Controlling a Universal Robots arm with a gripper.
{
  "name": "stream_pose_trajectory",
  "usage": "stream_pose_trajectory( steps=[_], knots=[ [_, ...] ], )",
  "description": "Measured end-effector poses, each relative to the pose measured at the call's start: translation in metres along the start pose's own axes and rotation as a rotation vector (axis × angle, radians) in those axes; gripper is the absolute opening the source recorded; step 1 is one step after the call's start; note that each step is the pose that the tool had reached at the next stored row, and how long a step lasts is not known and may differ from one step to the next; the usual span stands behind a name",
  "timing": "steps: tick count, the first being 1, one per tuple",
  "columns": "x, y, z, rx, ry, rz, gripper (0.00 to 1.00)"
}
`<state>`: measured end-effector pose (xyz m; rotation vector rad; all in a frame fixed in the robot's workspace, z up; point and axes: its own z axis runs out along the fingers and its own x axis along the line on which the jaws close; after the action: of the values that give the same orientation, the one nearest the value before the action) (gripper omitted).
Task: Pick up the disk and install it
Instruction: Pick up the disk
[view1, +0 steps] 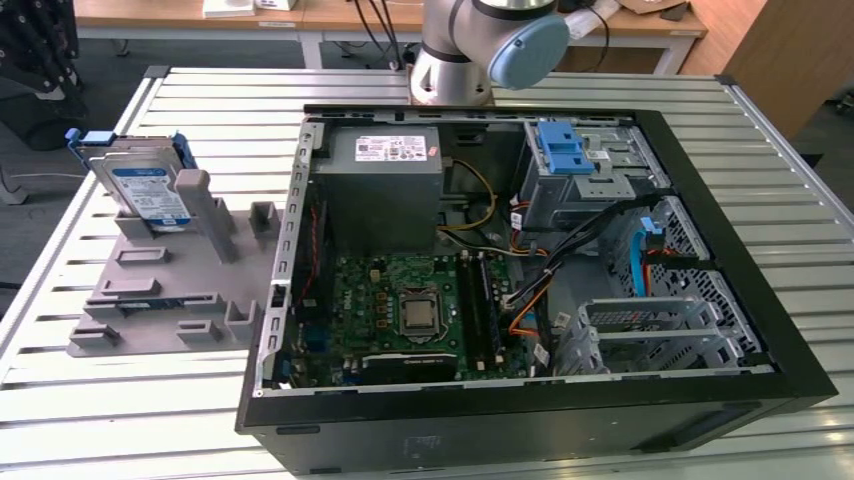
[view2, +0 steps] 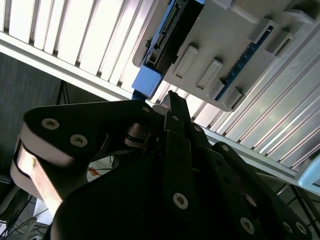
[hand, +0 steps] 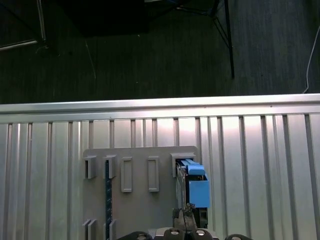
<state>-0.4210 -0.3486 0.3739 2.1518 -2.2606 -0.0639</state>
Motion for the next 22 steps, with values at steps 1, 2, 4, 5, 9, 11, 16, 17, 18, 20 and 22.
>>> stream_pose_trajectory(
  steps=[1, 2, 4, 5, 9, 11, 16, 17, 18, 20, 22],
  knots=[
    [0.0000, 0.0000, 0.0000, 0.0000, 0.0000, -0.001, 0.11],
    [0.0000, 0.0000, 0.0000, 0.0000, 0.0000, -0.001, 0.11],
    [0.0000, 0.0000, 0.0000, 0.0001, 0.0001, -0.002, 0.17],
    [0.0000, 0.0000, 0.0000, 0.0000, 0.0001, -0.003, 0.24],
    [0.0000, -0.0001, 0.0005, 0.0008, 0.0004, -0.008, 0.25],
    [0.0000, -0.0001, 0.0013, 0.0009, 0.0011, -0.027, 0.31],
    [0.0001, 0.0013, 0.0045, 0.0106, 0.0023, -0.058, 0.31],
    [0.0001, 0.0015, 0.0051, 0.0142, 0.0021, -0.058, 0.31],
    [0.0000, 0.0015, 0.0053, 0.0156, 0.0021, -0.058, 0.31],
    [0.0000, 0.0015, 0.0053, 0.0156, 0.0021, -0.059, 0.38],
    [-0.0001, 0.0016, 0.0053, 0.0156, 0.0021, -0.058, 0.44]
  ],
)
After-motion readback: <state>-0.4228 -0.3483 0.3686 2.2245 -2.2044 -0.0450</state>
